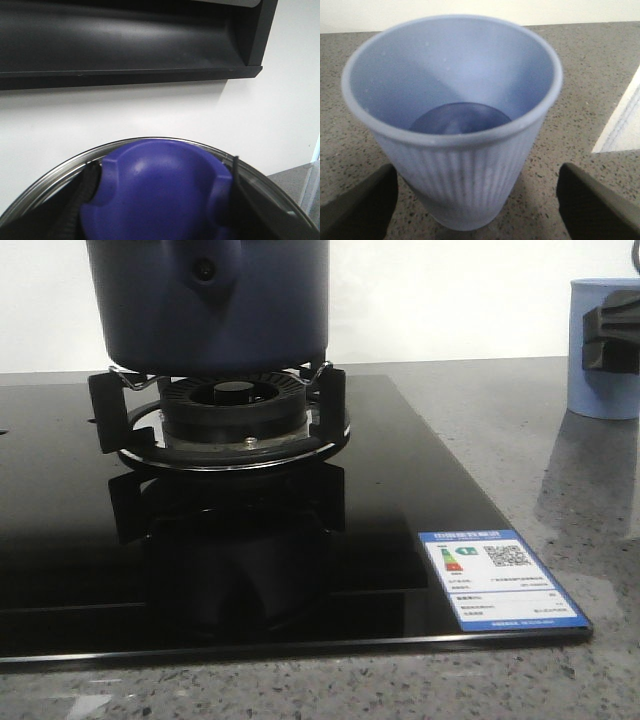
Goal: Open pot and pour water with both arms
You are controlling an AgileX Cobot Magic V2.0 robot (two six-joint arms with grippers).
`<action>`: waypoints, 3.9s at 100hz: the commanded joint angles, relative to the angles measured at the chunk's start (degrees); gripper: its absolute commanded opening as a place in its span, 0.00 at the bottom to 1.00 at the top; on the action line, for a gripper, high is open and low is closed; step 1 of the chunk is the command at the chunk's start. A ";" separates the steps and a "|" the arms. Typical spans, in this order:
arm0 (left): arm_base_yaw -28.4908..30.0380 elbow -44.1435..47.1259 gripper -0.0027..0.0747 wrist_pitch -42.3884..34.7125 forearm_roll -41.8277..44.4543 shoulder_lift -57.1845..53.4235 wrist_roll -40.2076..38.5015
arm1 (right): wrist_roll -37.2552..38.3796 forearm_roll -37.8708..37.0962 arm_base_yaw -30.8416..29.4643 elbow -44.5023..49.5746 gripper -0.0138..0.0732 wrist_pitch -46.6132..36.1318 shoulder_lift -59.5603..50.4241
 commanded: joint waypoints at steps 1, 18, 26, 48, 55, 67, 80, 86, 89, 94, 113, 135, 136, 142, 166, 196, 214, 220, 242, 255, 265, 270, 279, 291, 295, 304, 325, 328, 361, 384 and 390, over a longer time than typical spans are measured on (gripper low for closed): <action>0.17 -2.05 0.50 -4.40 -0.32 -1.42 -0.35 | -0.60 -1.63 0.00 -2.72 0.83 -5.21 0.49; 0.17 -2.05 0.50 -4.40 -0.32 -1.42 -0.35 | -0.60 -3.01 0.00 -4.50 0.83 -9.12 4.29; 0.17 -2.05 0.50 -4.40 -0.32 -1.42 -0.35 | -0.60 -4.50 0.00 -5.03 0.83 -12.10 6.12; 0.17 -2.05 0.50 -4.40 -0.32 -1.42 -0.35 | -0.60 -5.70 0.11 -5.42 0.83 -18.59 9.32; 0.17 -2.05 0.50 -4.40 -0.32 -1.42 -0.35 | 0.16 -5.83 0.11 -6.18 0.83 -19.00 10.28; 0.17 -2.05 0.50 -4.40 -0.32 -1.42 -0.35 | 0.77 -5.83 0.11 -7.84 0.83 -18.42 11.55; 0.17 -2.05 0.50 -4.40 -0.32 -1.42 -0.35 | 1.17 -5.83 0.11 -9.87 0.83 -18.42 12.74; 0.17 -2.05 0.50 -4.40 -0.32 -1.42 -0.35 | 1.17 -5.83 0.11 -10.72 0.83 -17.93 13.26; 0.17 -2.05 0.50 -4.40 -0.32 -1.42 -0.35 | 1.17 -5.83 0.11 -11.04 0.82 -17.28 13.37; 0.17 -2.05 0.50 -4.40 -0.32 -1.42 -0.35 | 1.17 -5.83 0.11 -11.28 0.81 -16.88 13.51; 0.17 -2.05 0.50 -4.40 -0.32 -1.42 -0.35 | 1.17 -5.83 0.11 -11.28 0.56 -16.15 12.84; 0.17 -2.05 0.50 -4.40 -0.32 -1.42 -0.35 | 1.17 -5.99 0.45 -11.28 0.54 -6.09 5.78; 0.17 -2.05 0.50 -4.40 -0.32 -1.42 -0.35 | 1.17 -6.31 0.46 -11.28 0.54 -5.55 5.15; 0.17 -2.05 0.50 -4.28 -0.32 -1.42 -0.35 | 1.17 -7.74 0.90 -11.28 0.54 -3.25 2.64; 0.17 -2.05 0.50 -4.26 -0.32 -1.42 -0.35 | 1.17 -15.50 5.83 -11.40 0.54 3.08 -7.44; 0.17 -2.05 0.50 -4.26 -0.32 -1.42 -0.35 | 1.17 -25.30 14.01 -23.12 0.54 21.08 -9.96; 0.17 -2.05 0.50 -4.13 -0.32 -1.42 -0.35 | 1.07 -33.35 18.66 -30.47 0.54 27.99 -9.75; 0.17 -2.05 0.50 -4.13 -0.32 -1.42 -0.35 | 1.07 -37.95 20.11 -32.34 0.54 29.26 -9.30; 0.17 -2.05 0.50 -4.10 -0.32 -1.42 -0.35 | 1.07 -50.59 24.15 -38.89 0.54 37.66 -5.02; 0.17 -2.05 0.50 -3.86 -0.32 -1.42 -0.35 | 1.07 -58.22 25.76 -40.61 0.54 38.30 -2.49; 0.17 -2.05 0.50 -3.84 -0.32 -1.42 -0.35 | 1.07 -62.63 26.78 -41.53 0.54 39.06 -1.03; 0.17 -2.05 0.50 -3.72 -0.32 -1.42 -0.35 | 1.07 -63.92 27.39 -42.15 0.54 39.92 -0.25; 0.17 -2.05 0.50 -3.70 -0.32 -1.42 -0.35 | 1.07 -67.39 27.66 -43.07 0.54 40.27 1.11; 0.17 -2.05 0.50 -3.60 -0.32 -1.42 -0.35 | 1.07 -73.05 28.02 -43.19 0.54 39.53 2.03; 0.17 -2.05 0.50 -3.60 -0.32 -1.42 -0.35 | 1.07 -74.40 28.02 -43.19 0.54 39.30 2.30; 0.17 -2.05 0.50 -3.60 -0.32 -1.42 -0.35 | 1.07 -76.57 28.02 -43.19 0.54 38.21 2.75; 0.17 -2.05 0.50 -3.60 -0.32 -1.42 -0.35 | 1.07 -83.07 28.02 -43.19 0.54 34.75 2.85; 0.17 -2.05 0.50 -3.60 -0.32 -1.42 -0.35 | 1.07 -83.97 28.02 -43.19 0.54 34.49 2.85; 0.17 -2.05 0.50 -3.60 -0.32 -1.42 -0.35 | 0.97 -92.74 28.02 -43.19 0.54 34.11 2.85; 0.17 -2.05 0.50 -3.60 -0.32 -1.42 -0.35 | 0.97 -97.96 28.02 -43.19 0.54 34.02 2.85; 0.17 -2.05 0.50 -3.60 -0.32 -1.42 -0.35 | 0.97 -98.79 28.02 -43.19 0.54 34.02 2.85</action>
